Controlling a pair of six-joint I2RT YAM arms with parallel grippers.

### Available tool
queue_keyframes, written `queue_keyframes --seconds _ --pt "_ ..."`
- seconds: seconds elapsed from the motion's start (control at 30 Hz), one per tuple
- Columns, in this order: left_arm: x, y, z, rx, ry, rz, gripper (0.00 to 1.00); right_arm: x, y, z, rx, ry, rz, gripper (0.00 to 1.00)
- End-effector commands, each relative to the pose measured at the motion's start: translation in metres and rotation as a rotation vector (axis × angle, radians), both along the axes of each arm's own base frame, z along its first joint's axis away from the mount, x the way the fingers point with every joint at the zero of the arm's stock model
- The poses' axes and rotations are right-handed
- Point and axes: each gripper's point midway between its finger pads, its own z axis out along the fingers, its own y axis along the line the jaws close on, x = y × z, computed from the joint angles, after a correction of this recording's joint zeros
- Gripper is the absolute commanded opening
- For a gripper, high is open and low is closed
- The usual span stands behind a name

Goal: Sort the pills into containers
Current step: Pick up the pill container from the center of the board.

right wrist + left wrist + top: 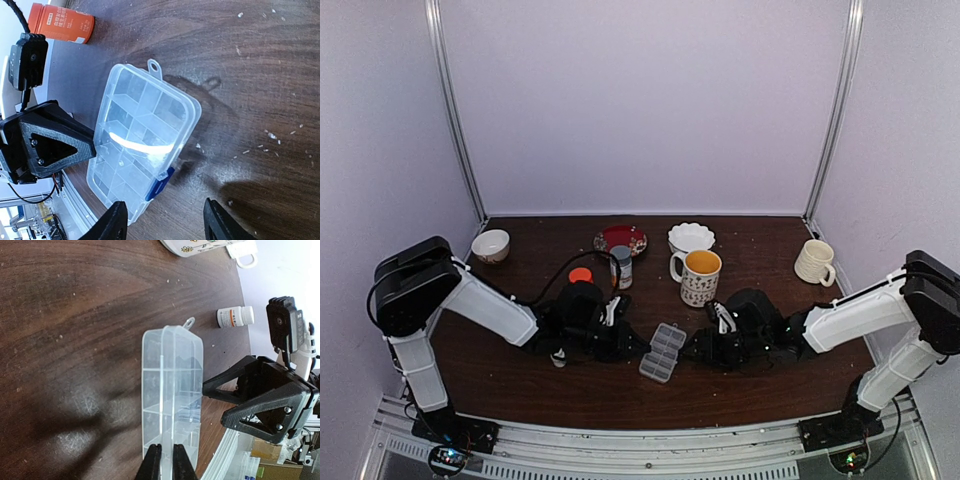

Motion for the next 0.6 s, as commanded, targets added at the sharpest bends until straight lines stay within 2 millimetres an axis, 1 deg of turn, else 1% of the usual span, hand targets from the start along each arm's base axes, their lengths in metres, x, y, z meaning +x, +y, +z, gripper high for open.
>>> queue_keyframes --seconds 0.0,0.13,0.27,0.33,0.4,0.57 --pt "0.002 -0.002 0.007 0.02 -0.045 -0.015 0.0 0.013 0.01 0.012 0.031 -0.039 -0.007 0.54" --pt "0.001 -0.005 0.01 0.017 -0.05 -0.018 0.0 0.013 0.02 0.017 0.087 -0.036 0.006 0.54" --pt "0.001 -0.006 0.013 0.009 -0.051 -0.019 0.0 0.011 0.021 0.012 0.096 -0.021 0.008 0.55" --pt "0.0 -0.007 0.019 -0.01 -0.054 -0.017 0.0 0.011 0.02 0.012 0.1 -0.023 0.003 0.57" --pt "0.0 -0.007 0.029 -0.029 -0.064 -0.016 0.0 0.01 0.018 0.015 0.108 -0.034 -0.001 0.58" --pt "-0.002 -0.009 0.052 -0.086 -0.072 -0.019 0.0 0.01 0.016 0.032 0.165 -0.079 0.001 0.65"
